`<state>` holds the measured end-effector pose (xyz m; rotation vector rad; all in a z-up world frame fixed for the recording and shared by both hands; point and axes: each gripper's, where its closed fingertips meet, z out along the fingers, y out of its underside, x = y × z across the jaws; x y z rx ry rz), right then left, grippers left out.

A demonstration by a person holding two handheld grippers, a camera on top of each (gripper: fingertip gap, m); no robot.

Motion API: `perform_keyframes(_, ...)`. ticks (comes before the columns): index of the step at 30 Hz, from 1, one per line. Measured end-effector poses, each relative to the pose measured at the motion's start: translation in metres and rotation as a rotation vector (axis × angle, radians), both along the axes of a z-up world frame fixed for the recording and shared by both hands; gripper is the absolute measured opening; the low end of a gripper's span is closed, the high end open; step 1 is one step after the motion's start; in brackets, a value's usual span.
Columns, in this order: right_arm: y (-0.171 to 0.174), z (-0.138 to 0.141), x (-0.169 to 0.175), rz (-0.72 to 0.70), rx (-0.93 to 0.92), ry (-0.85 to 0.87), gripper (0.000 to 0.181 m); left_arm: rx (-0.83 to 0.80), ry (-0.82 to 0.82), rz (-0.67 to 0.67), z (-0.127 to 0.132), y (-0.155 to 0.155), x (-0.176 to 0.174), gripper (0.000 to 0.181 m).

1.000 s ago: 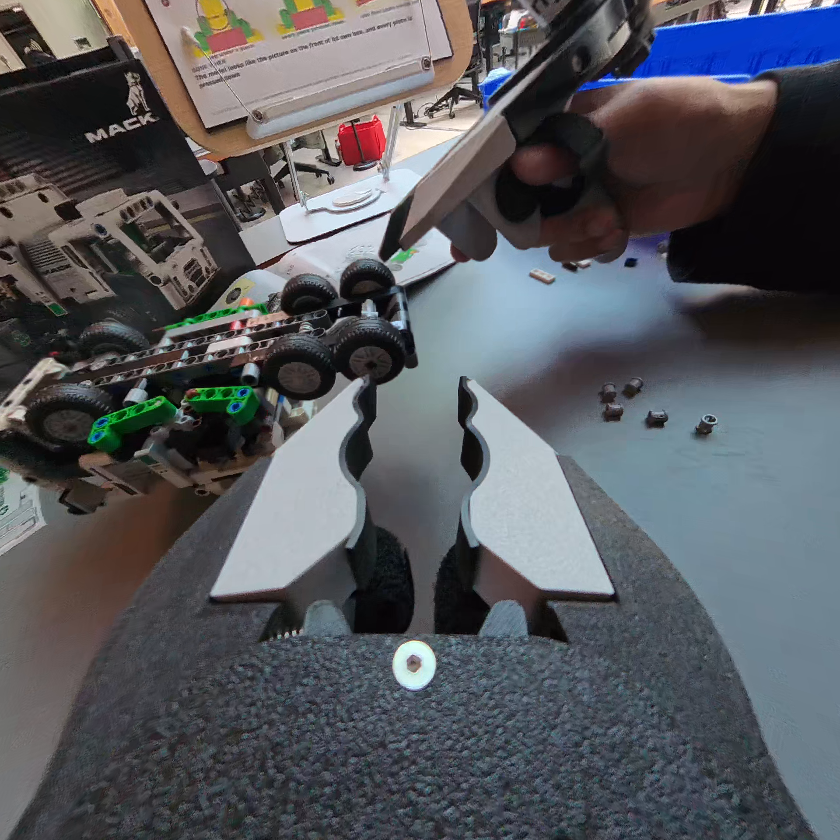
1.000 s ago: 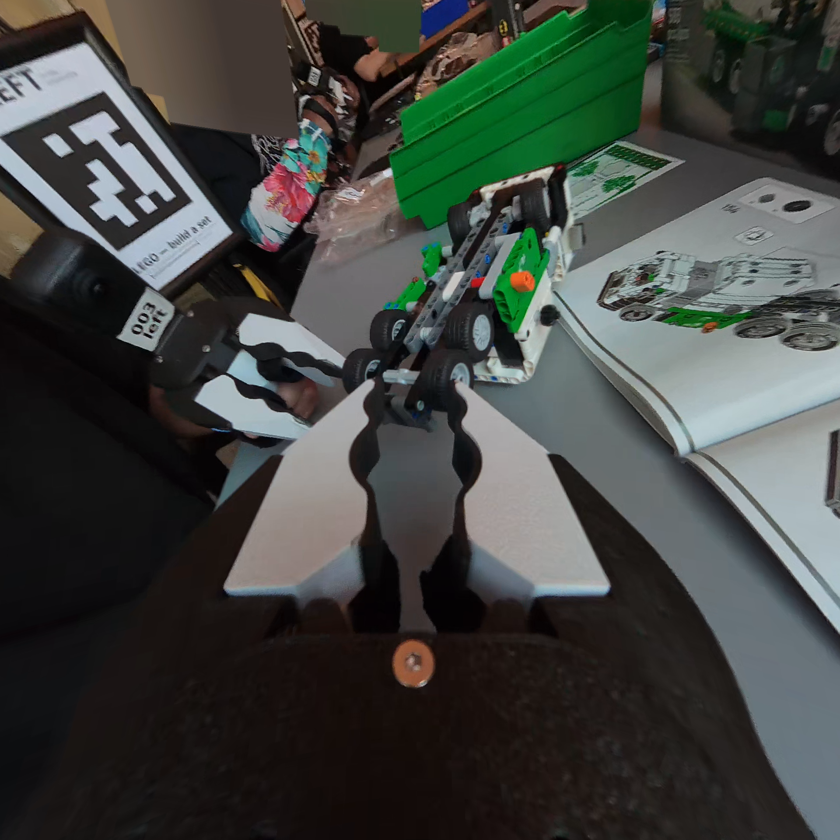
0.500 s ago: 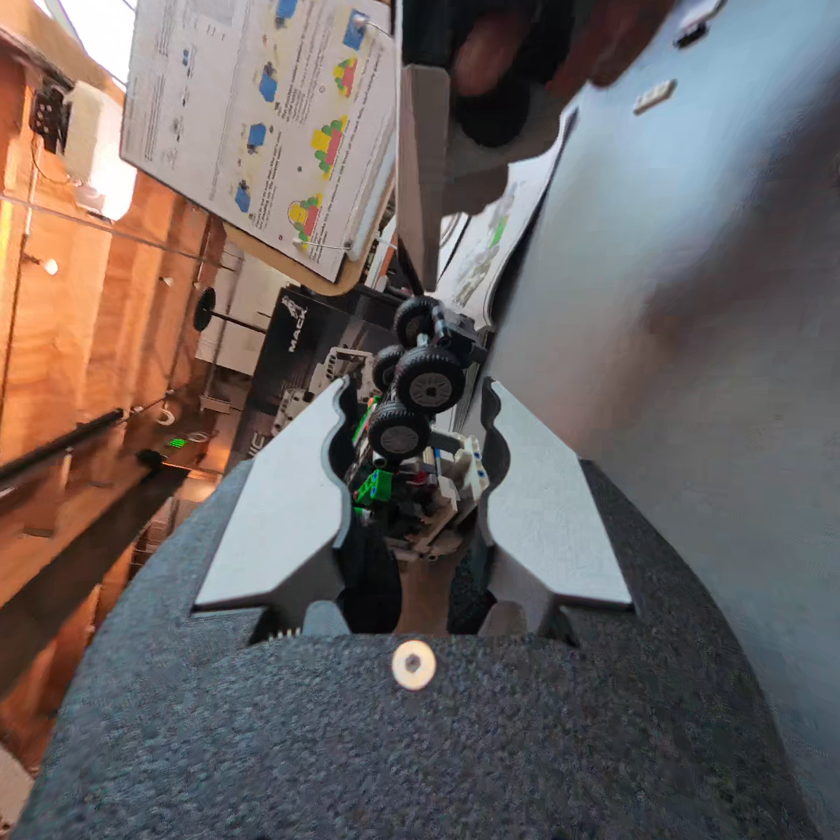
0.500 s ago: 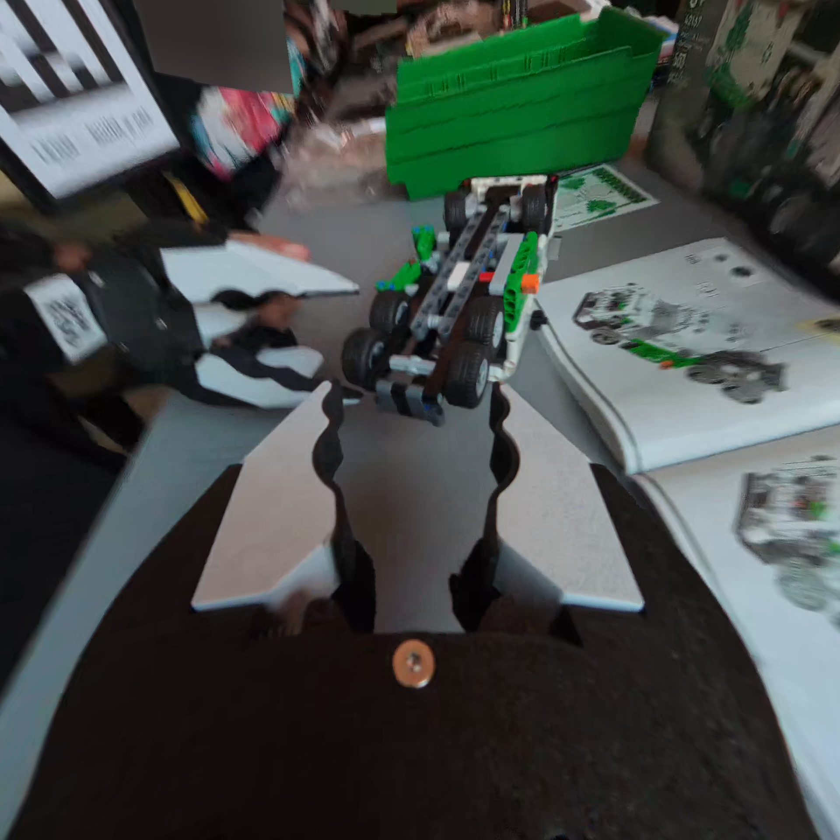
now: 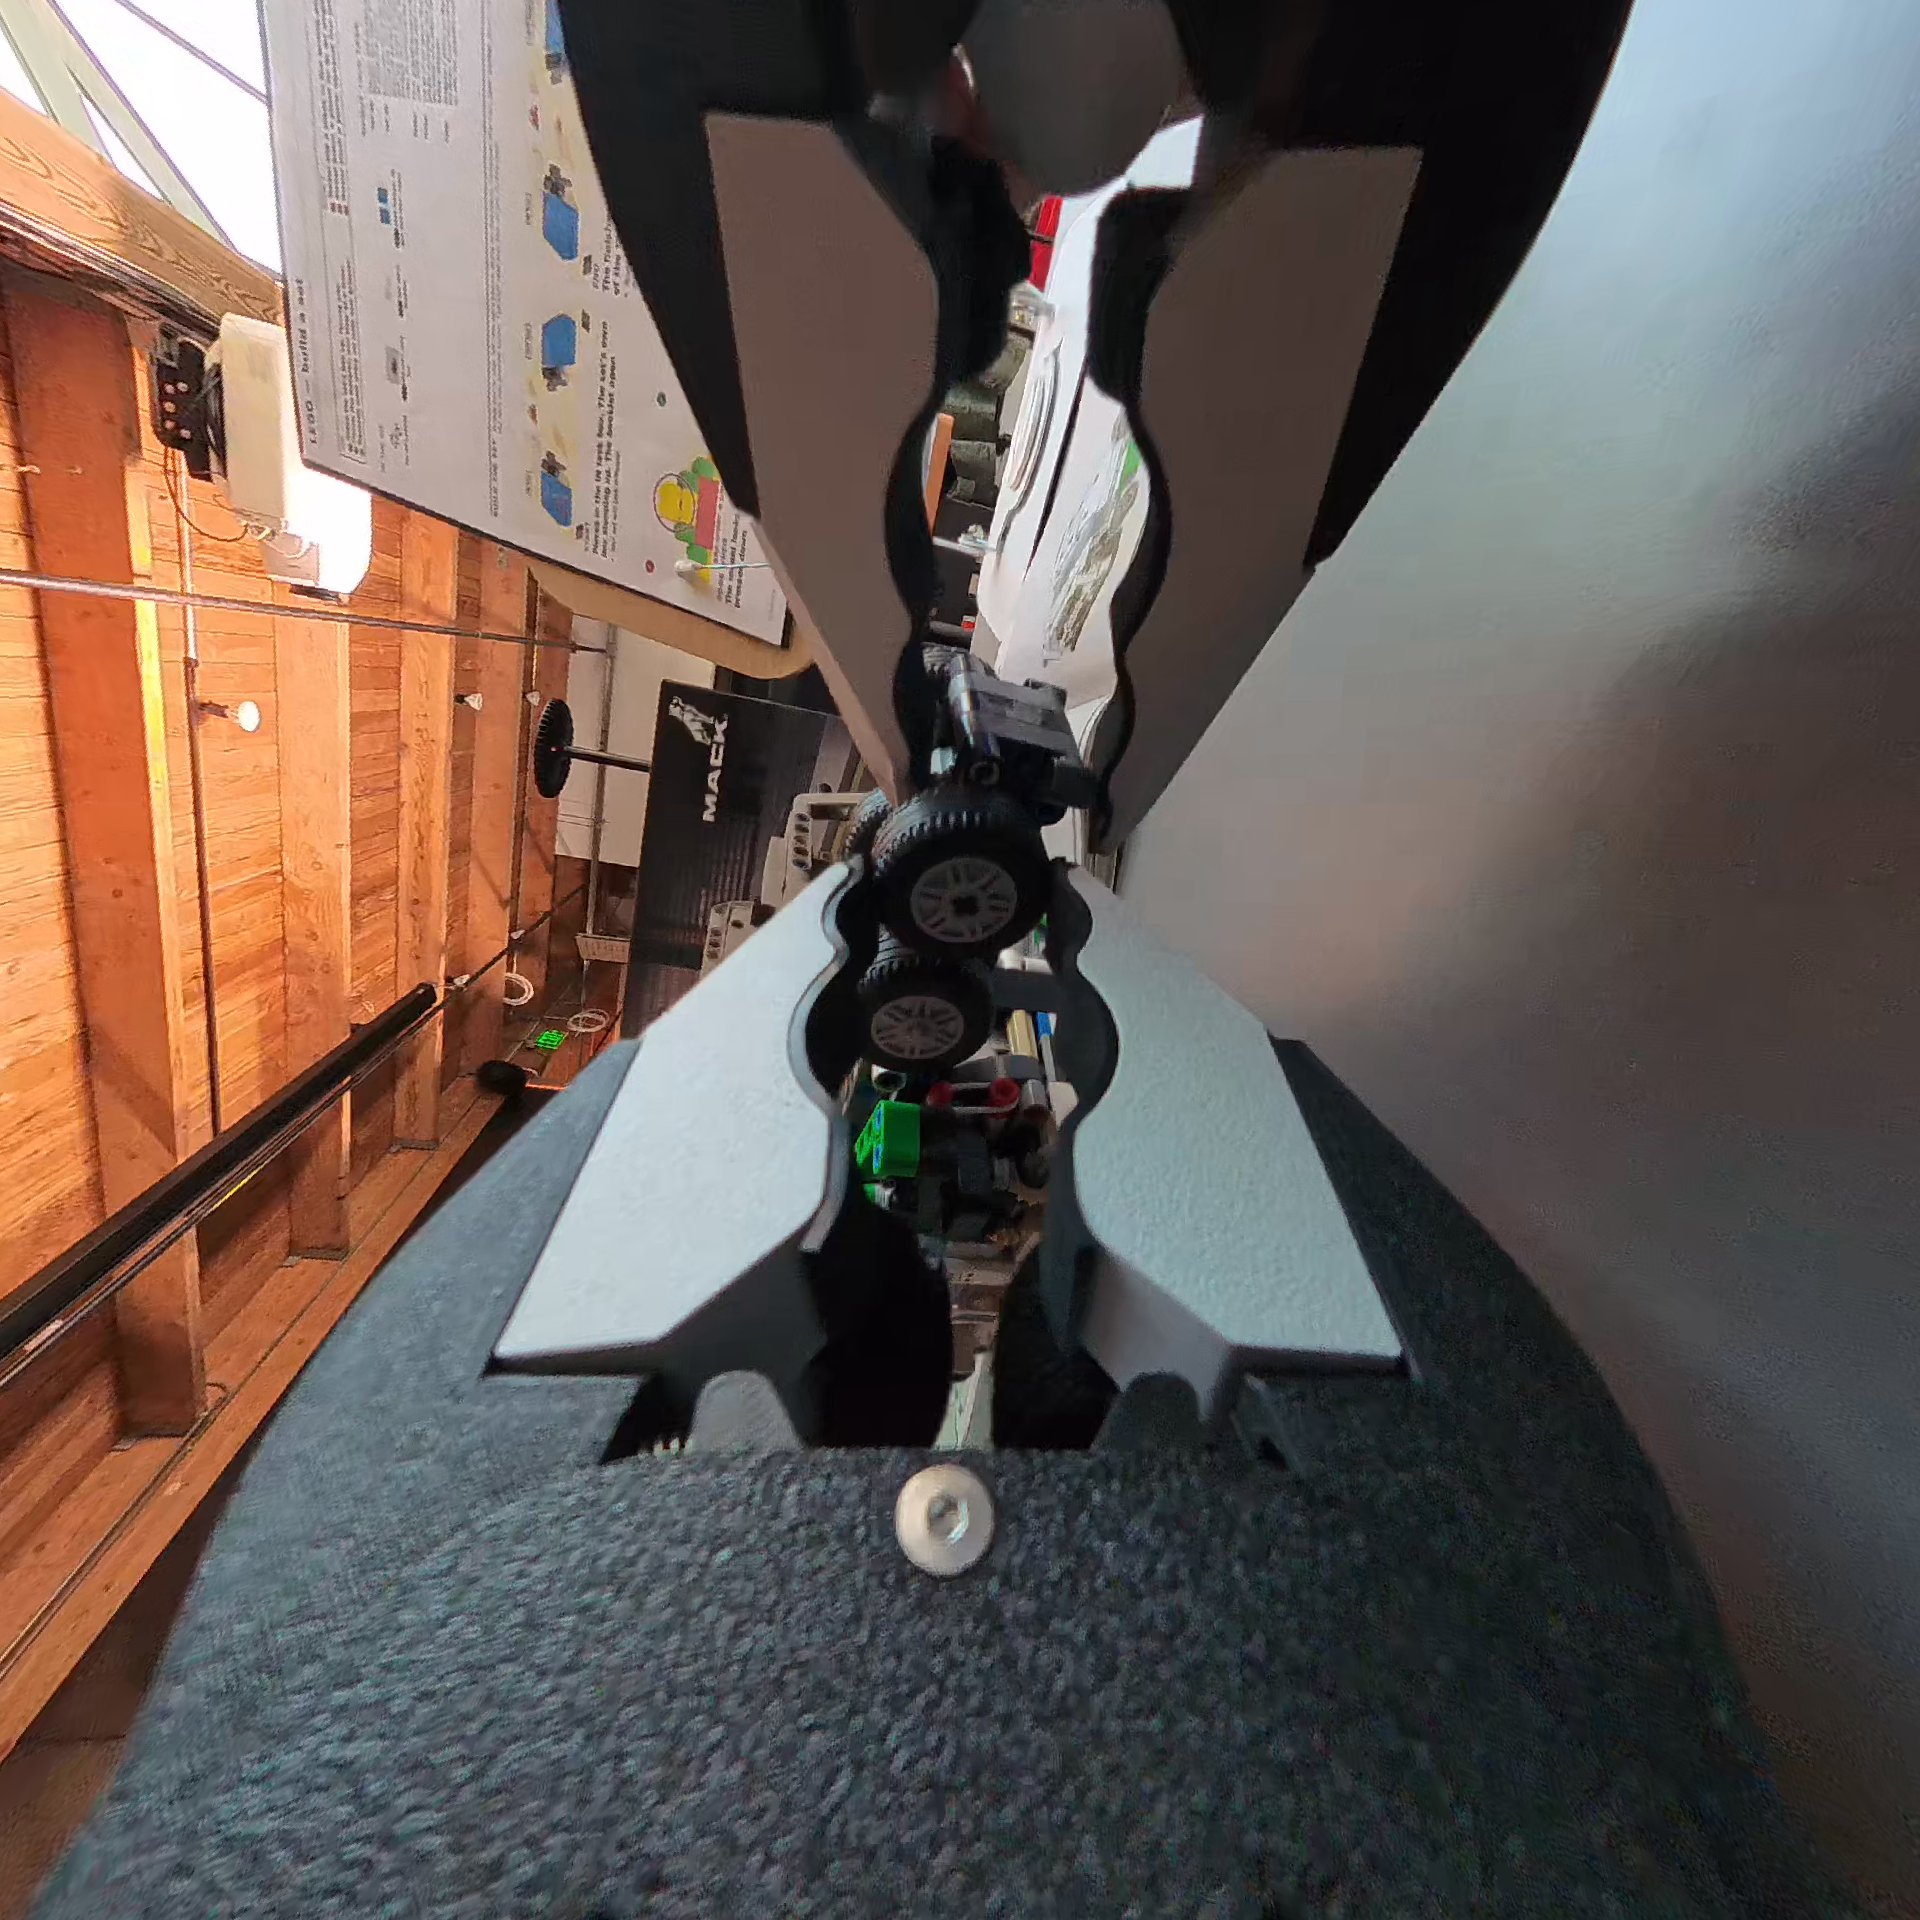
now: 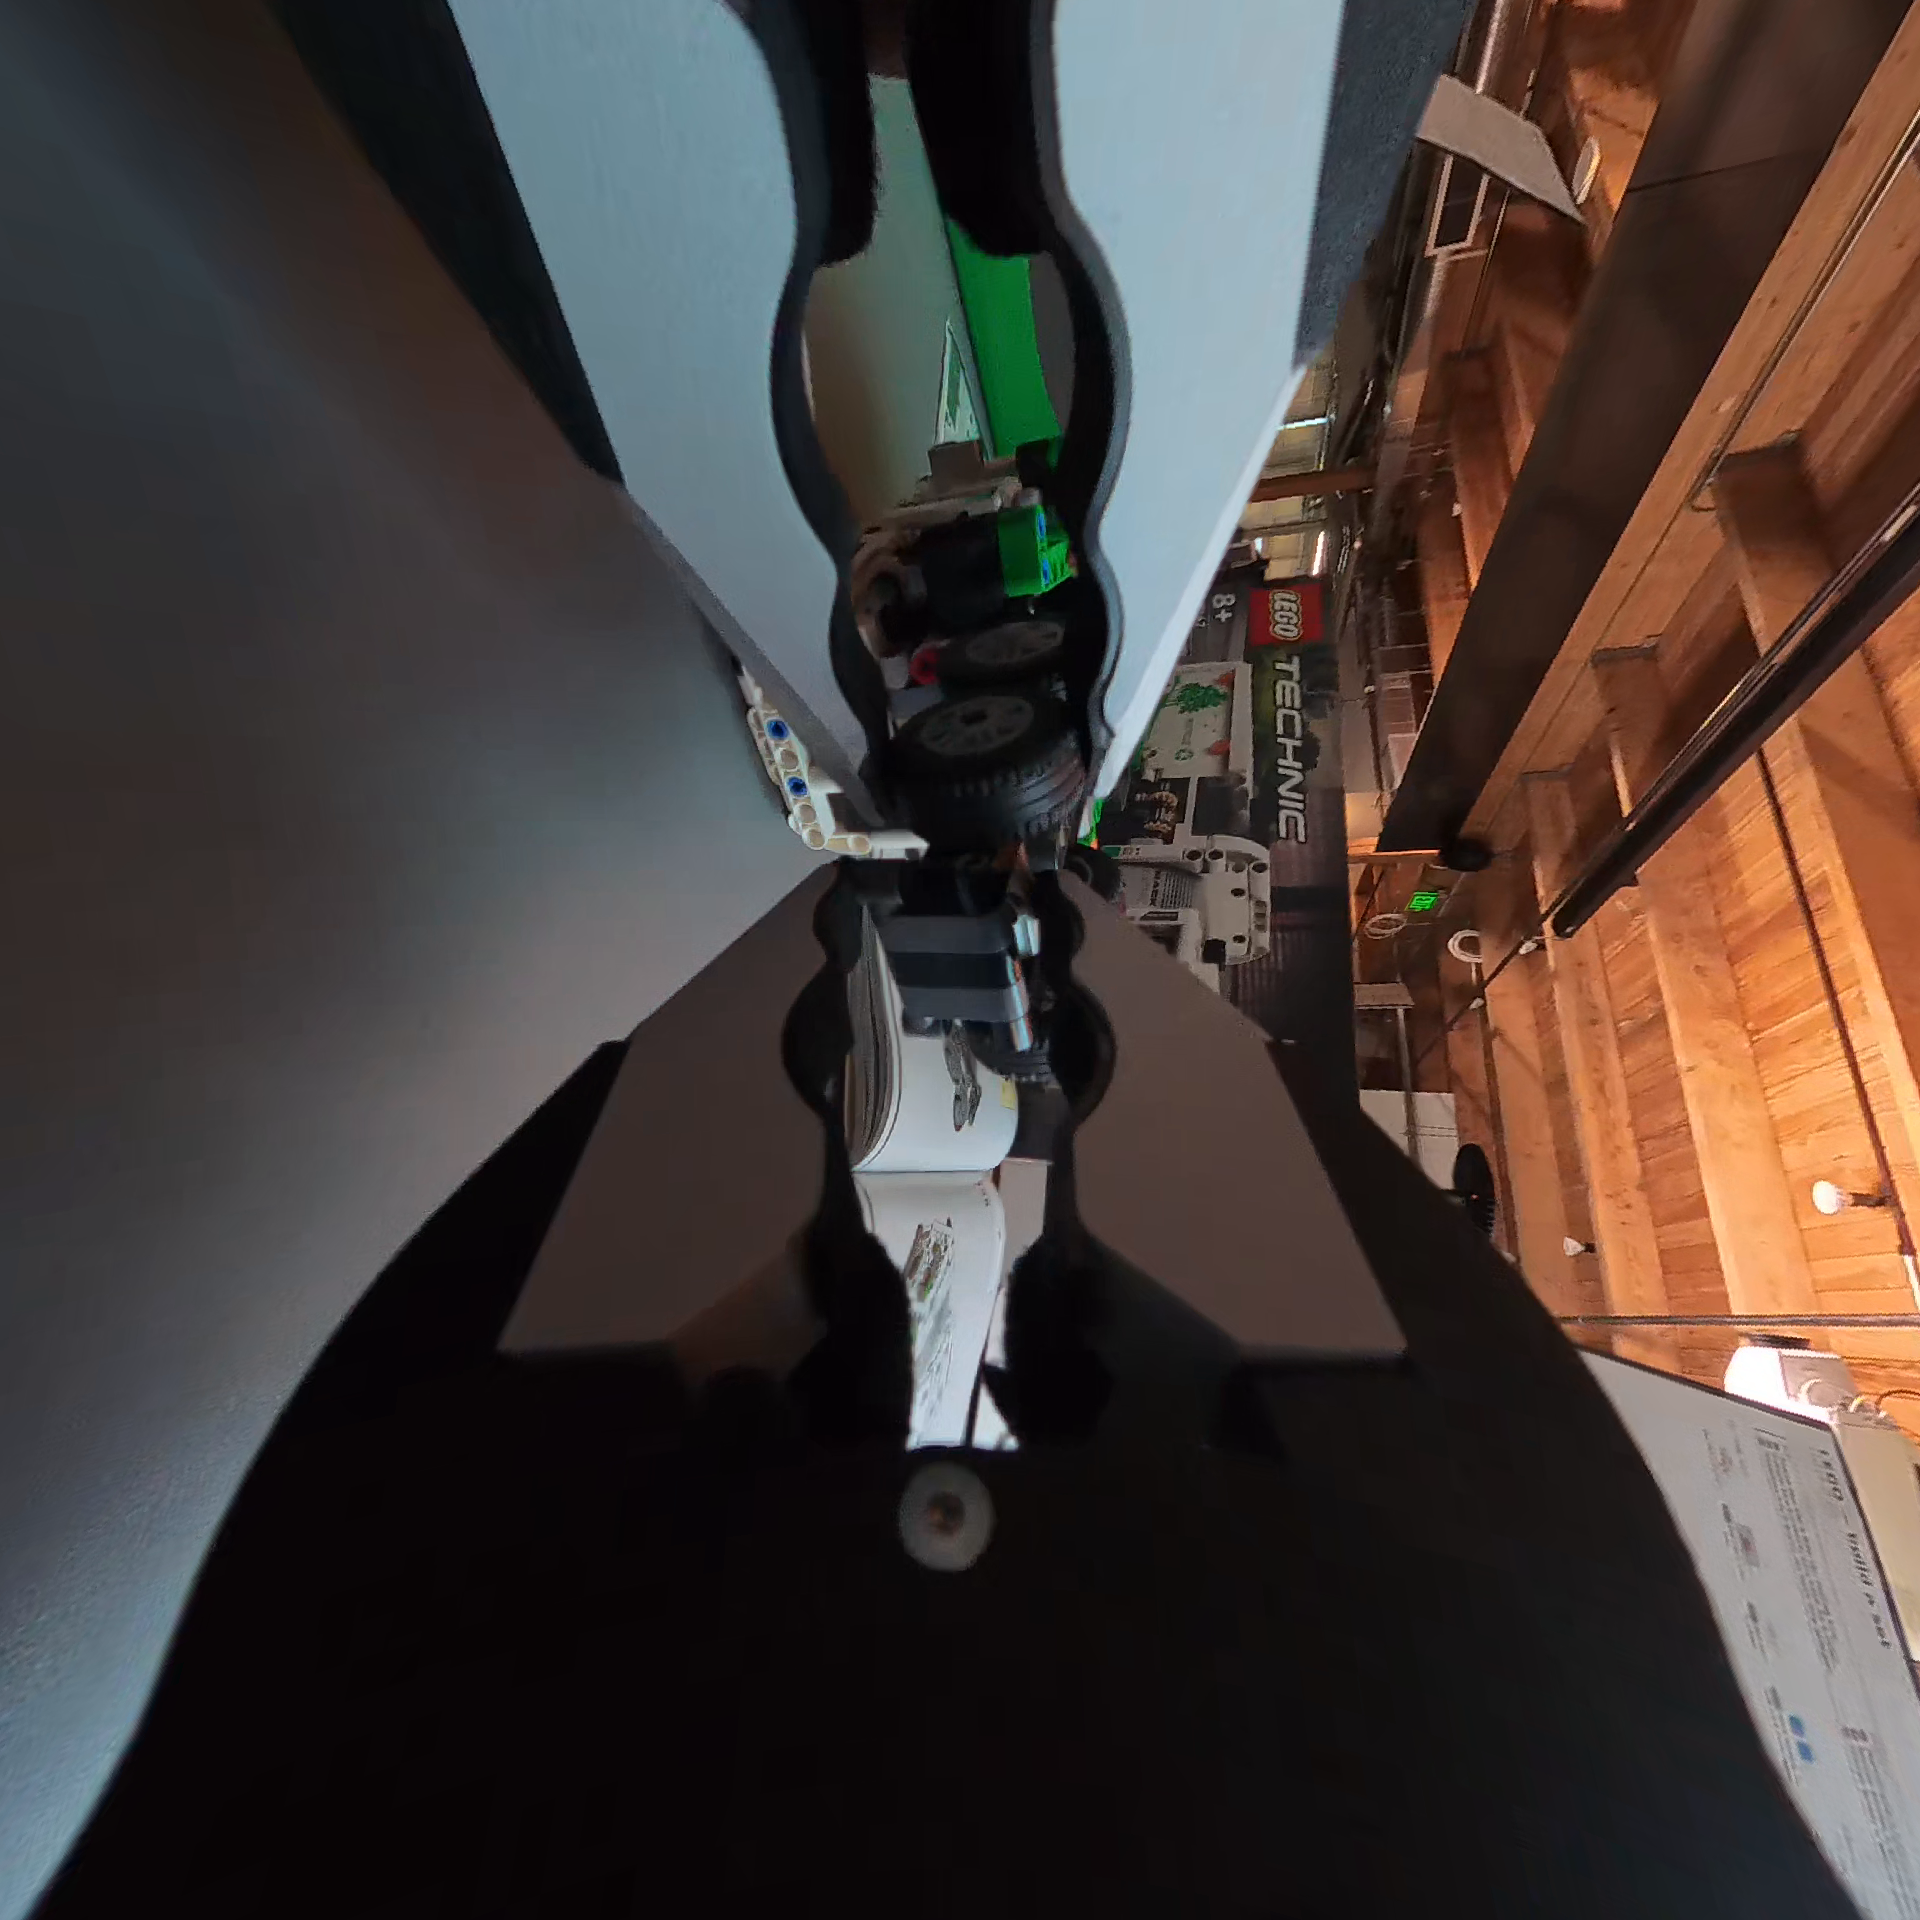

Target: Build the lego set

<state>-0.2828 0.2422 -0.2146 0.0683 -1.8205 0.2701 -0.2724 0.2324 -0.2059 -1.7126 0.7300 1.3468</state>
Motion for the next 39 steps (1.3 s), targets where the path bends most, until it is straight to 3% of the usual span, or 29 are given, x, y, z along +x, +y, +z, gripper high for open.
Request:
perform_keyframes(16,-0.017,0.005,0.002,0.02,0.02,0.033,0.028,0.011,-0.007,-0.038,0.005,-0.02,0.003,0.029)
perform_keyframes(25,-0.013,0.006,0.001,-0.022,0.079,0.046,0.028,0.011,0.087,-0.037,0.007,-0.016,0.005,0.03)
perform_keyframes(39,-0.022,0.004,0.002,0.008,0.047,0.046,0.028,0.019,0.029,-0.027,0.004,-0.029,0.007,0.029)
